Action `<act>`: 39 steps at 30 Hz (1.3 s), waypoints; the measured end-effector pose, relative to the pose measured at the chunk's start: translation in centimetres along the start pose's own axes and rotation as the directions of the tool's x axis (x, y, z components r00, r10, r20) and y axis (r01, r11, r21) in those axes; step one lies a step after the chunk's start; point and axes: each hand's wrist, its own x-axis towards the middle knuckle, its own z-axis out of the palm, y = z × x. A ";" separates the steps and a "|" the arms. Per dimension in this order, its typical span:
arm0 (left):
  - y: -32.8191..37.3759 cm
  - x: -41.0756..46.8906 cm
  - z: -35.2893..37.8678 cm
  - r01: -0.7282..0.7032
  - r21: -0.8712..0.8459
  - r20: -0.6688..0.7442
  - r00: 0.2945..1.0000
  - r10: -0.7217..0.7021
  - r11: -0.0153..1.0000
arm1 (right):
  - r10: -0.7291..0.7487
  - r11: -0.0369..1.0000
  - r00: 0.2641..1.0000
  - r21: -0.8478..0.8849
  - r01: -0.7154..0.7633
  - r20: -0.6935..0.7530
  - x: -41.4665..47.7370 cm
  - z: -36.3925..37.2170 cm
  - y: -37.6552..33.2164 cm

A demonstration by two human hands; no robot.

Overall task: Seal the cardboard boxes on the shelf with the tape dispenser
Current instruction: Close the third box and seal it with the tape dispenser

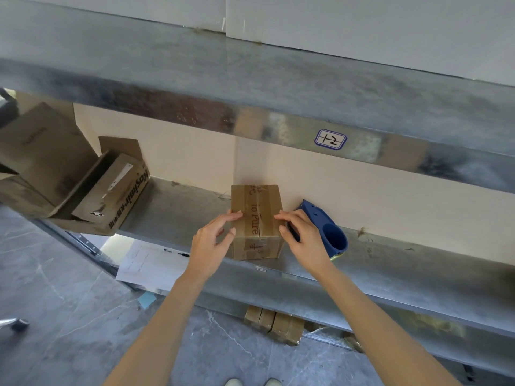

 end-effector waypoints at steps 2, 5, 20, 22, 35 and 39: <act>0.3 0.1 -0.6 0.033 -0.013 0.048 0.998 -0.032 0.999 | -0.016 1.000 0.997 -0.016 0.017 0.073 -0.1 -1.0 0.2; 0.6 0.4 -0.9 0.044 0.023 0.048 0.998 -0.045 0.999 | 0.006 0.997 0.985 -0.076 0.007 0.173 0.4 -2.1 0.3; 0.6 0.0 1.3 -0.040 0.003 -0.187 0.982 0.040 0.999 | 0.021 0.999 0.994 -0.028 -0.024 -0.112 0.8 0.7 -0.4; 0.7 -0.1 1.3 -0.040 0.004 -0.189 0.981 0.040 0.999 | 0.030 0.999 0.994 -0.031 -0.033 -0.102 0.8 0.8 -0.4; 0.9 -1.7 4.1 -0.054 -0.116 -0.276 0.961 0.020 0.992 | 0.020 0.999 0.996 -0.036 -0.024 -0.089 -0.7 2.4 -0.3; 0.7 -1.6 3.2 -0.058 -0.103 -0.215 0.976 0.035 0.993 | 0.000 1.000 0.999 -0.017 -0.001 -0.039 -0.4 1.4 0.2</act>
